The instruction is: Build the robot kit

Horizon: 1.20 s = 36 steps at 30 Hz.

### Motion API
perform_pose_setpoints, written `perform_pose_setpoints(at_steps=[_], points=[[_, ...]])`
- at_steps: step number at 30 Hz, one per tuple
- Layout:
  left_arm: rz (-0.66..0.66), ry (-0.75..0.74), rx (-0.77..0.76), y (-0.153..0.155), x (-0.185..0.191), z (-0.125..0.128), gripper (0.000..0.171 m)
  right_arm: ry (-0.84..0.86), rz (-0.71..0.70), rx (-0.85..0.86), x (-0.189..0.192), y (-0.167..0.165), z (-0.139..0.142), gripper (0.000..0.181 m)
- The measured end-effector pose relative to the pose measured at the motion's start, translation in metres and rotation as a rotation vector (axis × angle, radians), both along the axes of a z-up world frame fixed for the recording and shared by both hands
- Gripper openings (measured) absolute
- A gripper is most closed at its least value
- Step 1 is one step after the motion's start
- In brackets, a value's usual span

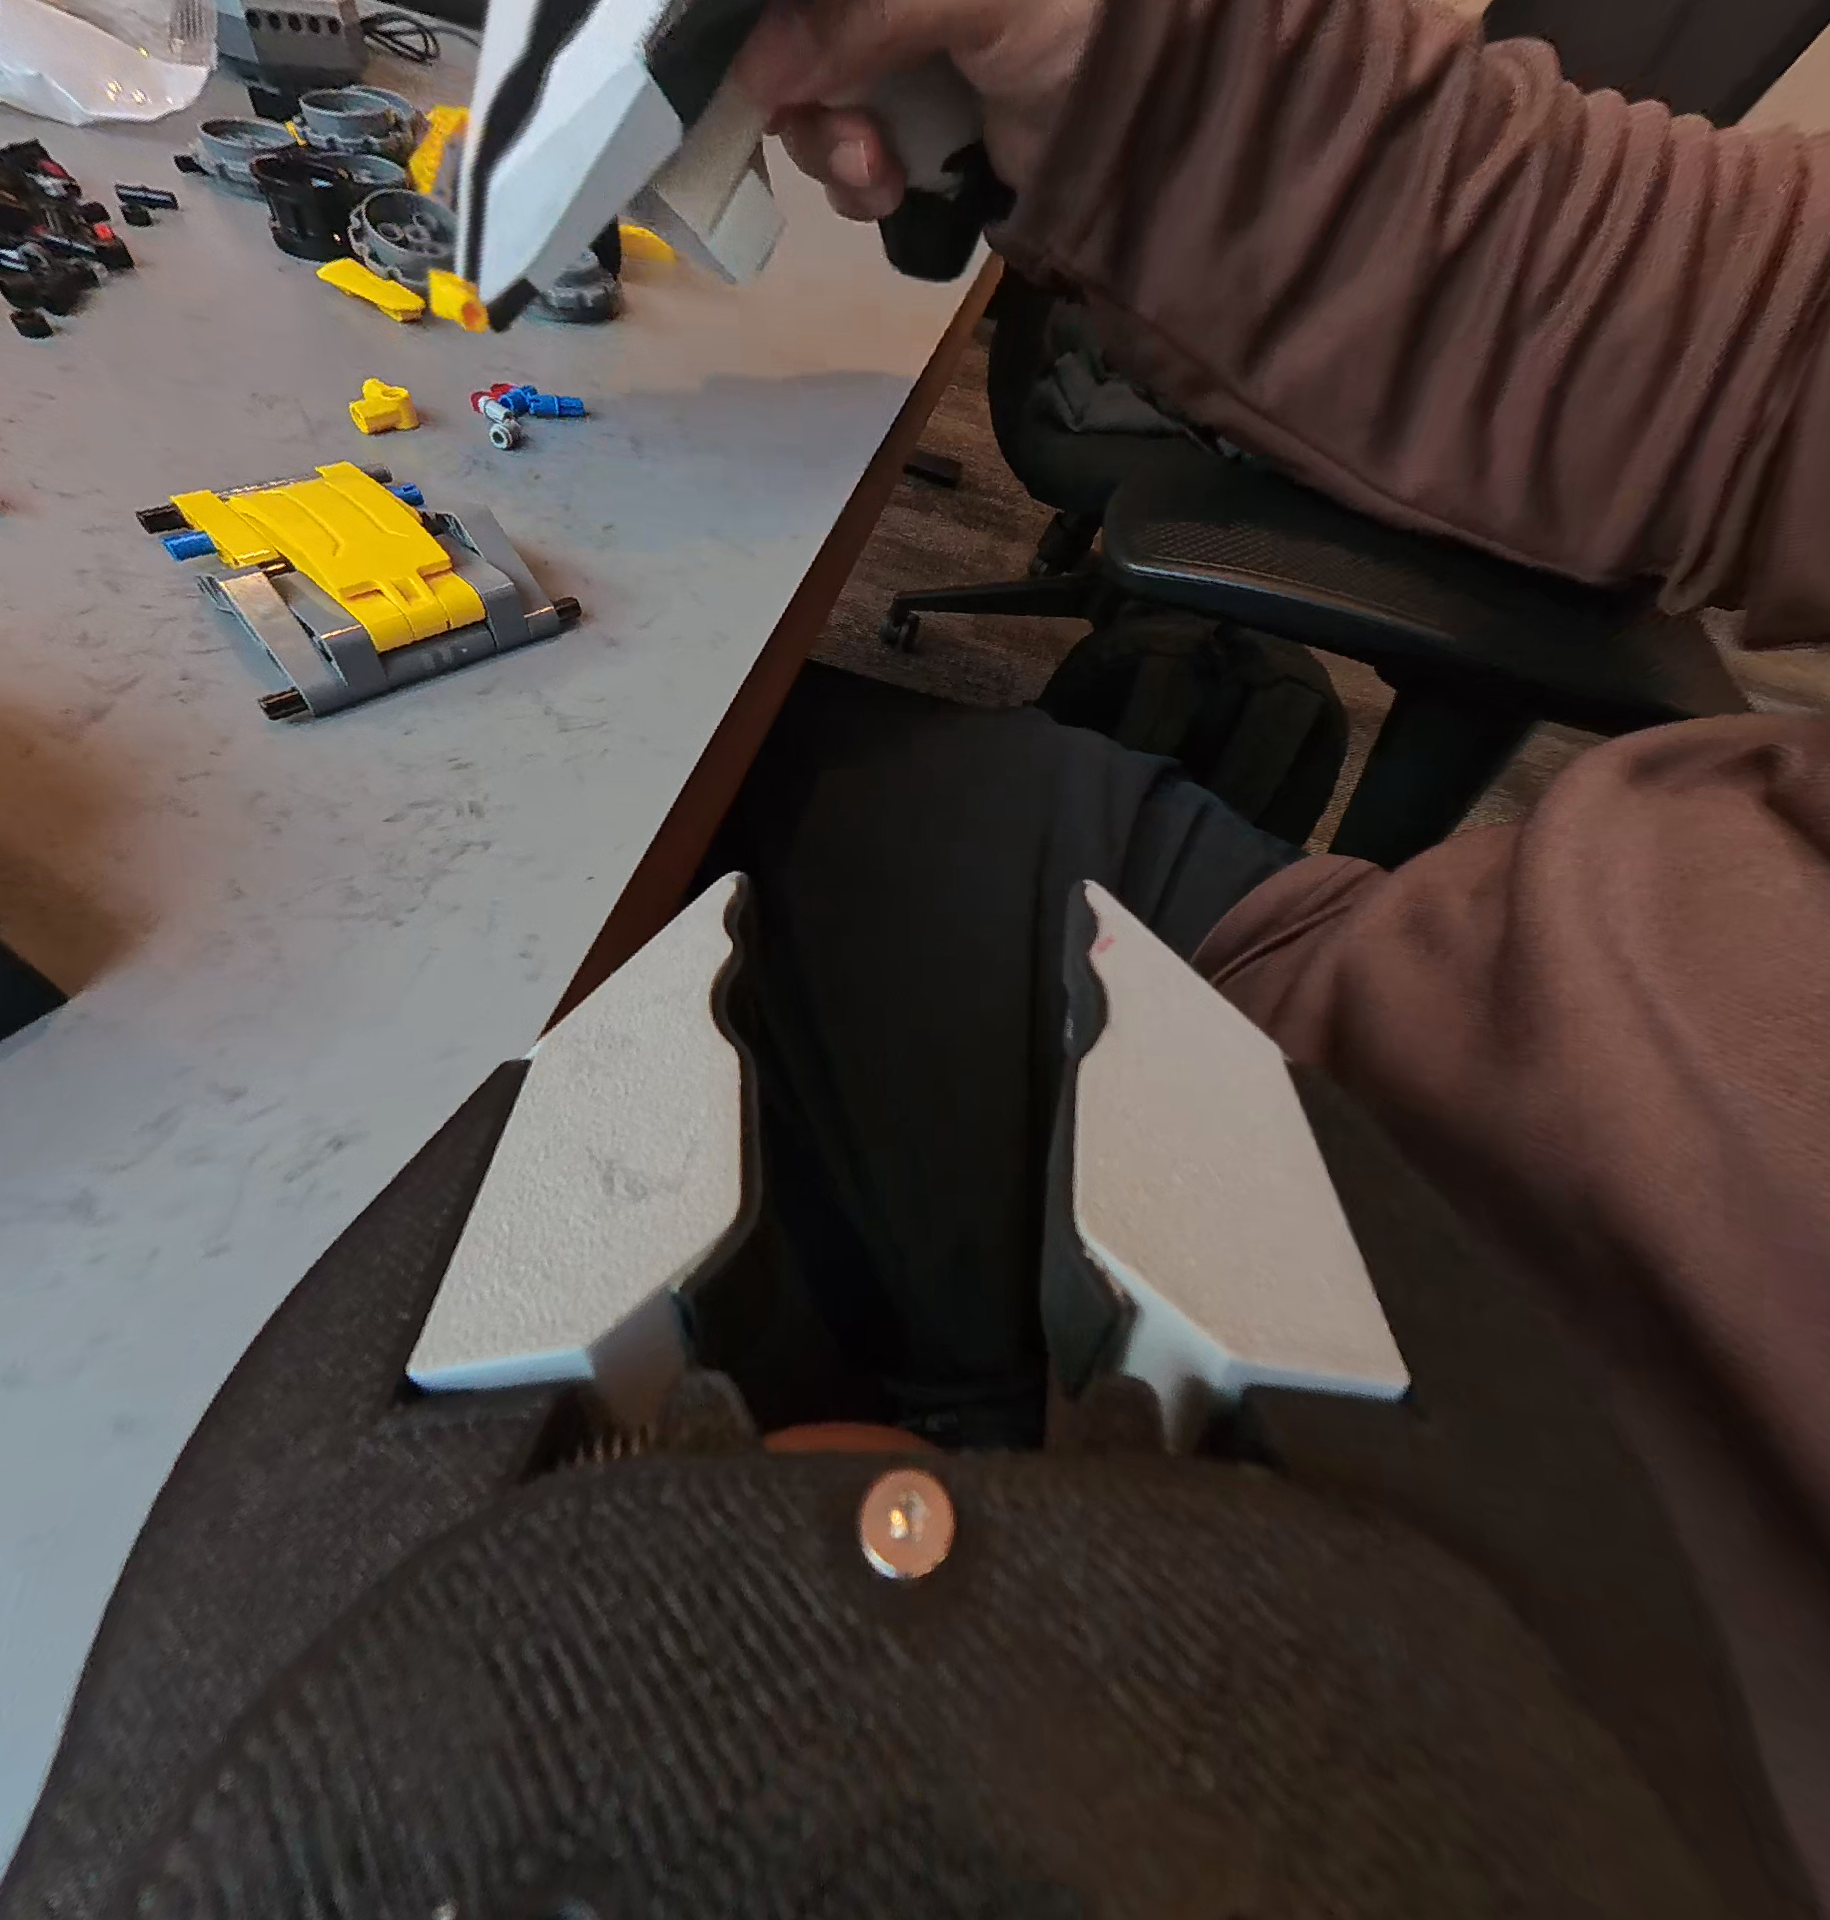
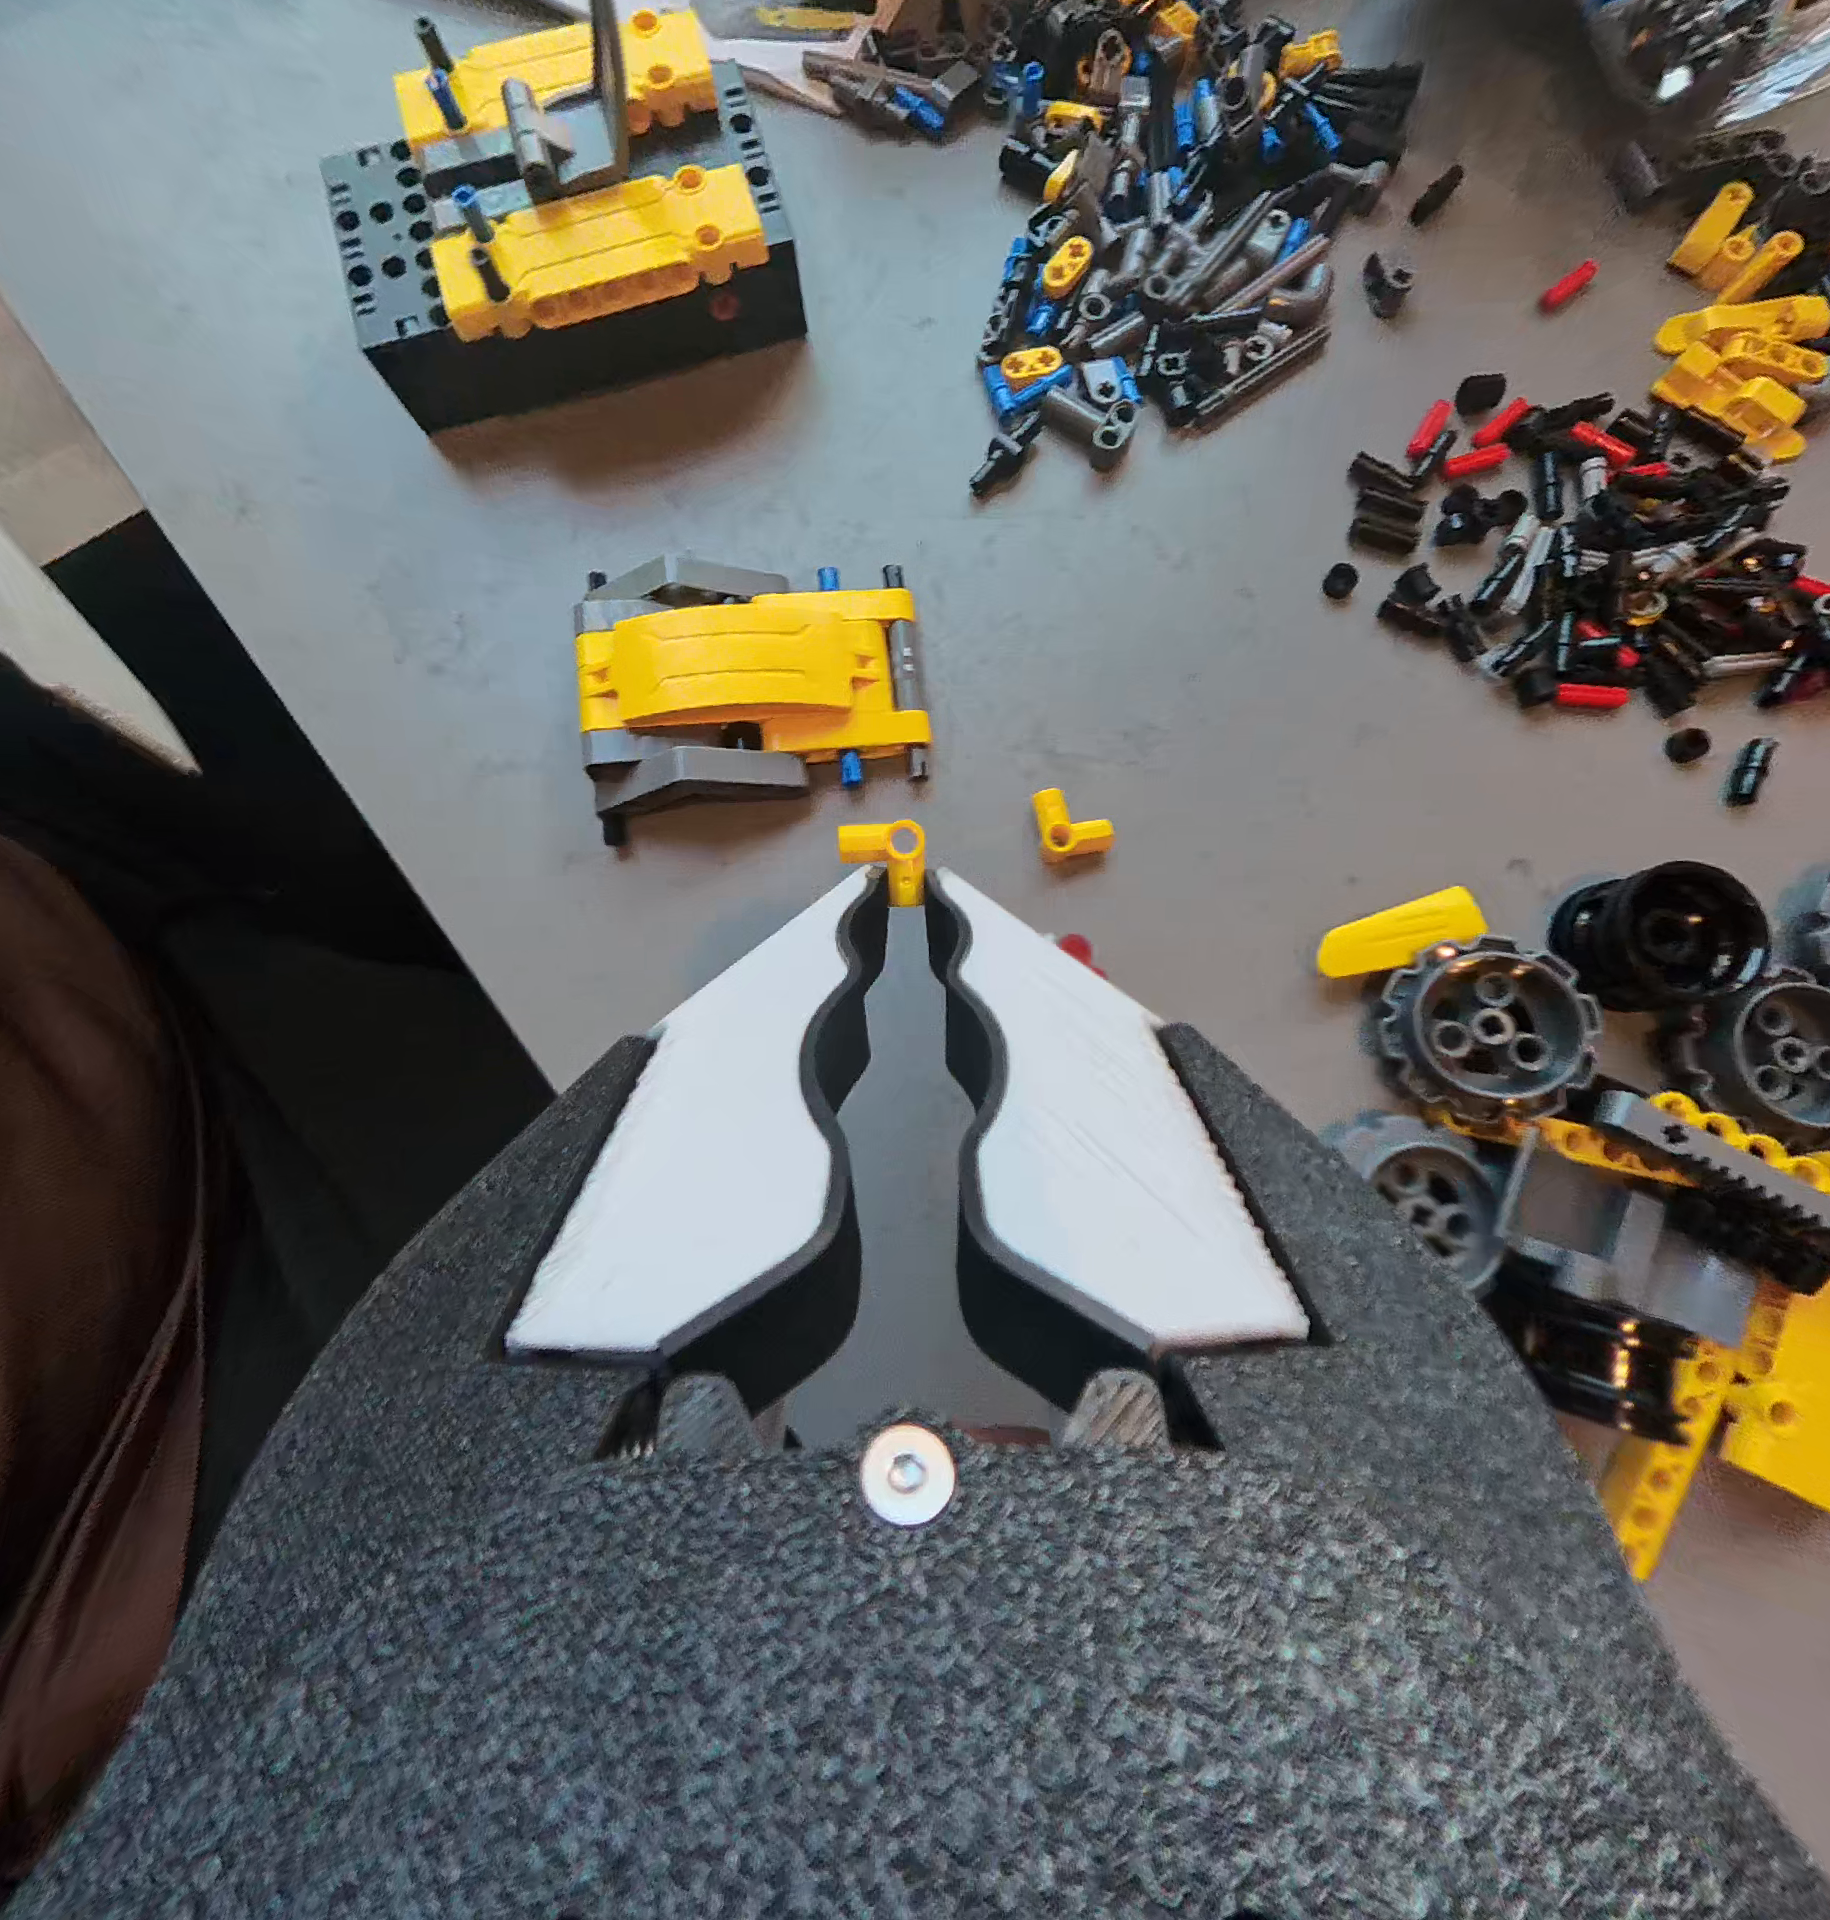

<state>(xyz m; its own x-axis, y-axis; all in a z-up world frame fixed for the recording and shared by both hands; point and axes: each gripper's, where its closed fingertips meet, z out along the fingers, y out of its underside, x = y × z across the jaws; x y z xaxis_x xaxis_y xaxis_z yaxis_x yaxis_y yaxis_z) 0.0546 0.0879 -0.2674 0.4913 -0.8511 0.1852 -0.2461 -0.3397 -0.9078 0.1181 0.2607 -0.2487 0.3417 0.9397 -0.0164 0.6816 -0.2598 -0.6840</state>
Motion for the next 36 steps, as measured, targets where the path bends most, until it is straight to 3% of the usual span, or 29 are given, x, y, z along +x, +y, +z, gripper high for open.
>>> perform_pose_setpoints(at_steps=[5, 6, 8, 9, 12, 16, 36], points=[[0.072, 0.059, 0.022, 0.01, -0.006, -0.007, 0.051, -0.053, -0.009, -0.015, 0.005, -0.019, -0.02, 0.006], [0.124, 0.086, 0.03, 0.017, -0.012, -0.01, 0.042, -0.051, -0.019, -0.015, 0.005, -0.02, -0.022, 0.006], [0.269, 0.171, 0.034, 0.035, -0.029, -0.02, 0.002, -0.045, -0.021, -0.01, 0.005, -0.023, -0.025, 0.006], [0.311, 0.197, 0.027, 0.041, -0.034, -0.025, 0.0, -0.051, -0.02, -0.003, 0.005, -0.025, -0.028, 0.006], [0.319, 0.201, -0.02, 0.042, -0.029, -0.032, 0.0, -0.059, -0.013, -0.002, 0.005, -0.027, -0.034, 0.006], [0.319, 0.265, 0.032, 0.043, -0.028, -0.035, 0.0, -0.015, -0.014, -0.031, 0.003, -0.027, -0.034, 0.006], [0.302, 0.244, 0.036, 0.04, -0.033, -0.029, 0.0, -0.036, -0.007, 0.026, -0.001, -0.029, -0.033, 0.007]])
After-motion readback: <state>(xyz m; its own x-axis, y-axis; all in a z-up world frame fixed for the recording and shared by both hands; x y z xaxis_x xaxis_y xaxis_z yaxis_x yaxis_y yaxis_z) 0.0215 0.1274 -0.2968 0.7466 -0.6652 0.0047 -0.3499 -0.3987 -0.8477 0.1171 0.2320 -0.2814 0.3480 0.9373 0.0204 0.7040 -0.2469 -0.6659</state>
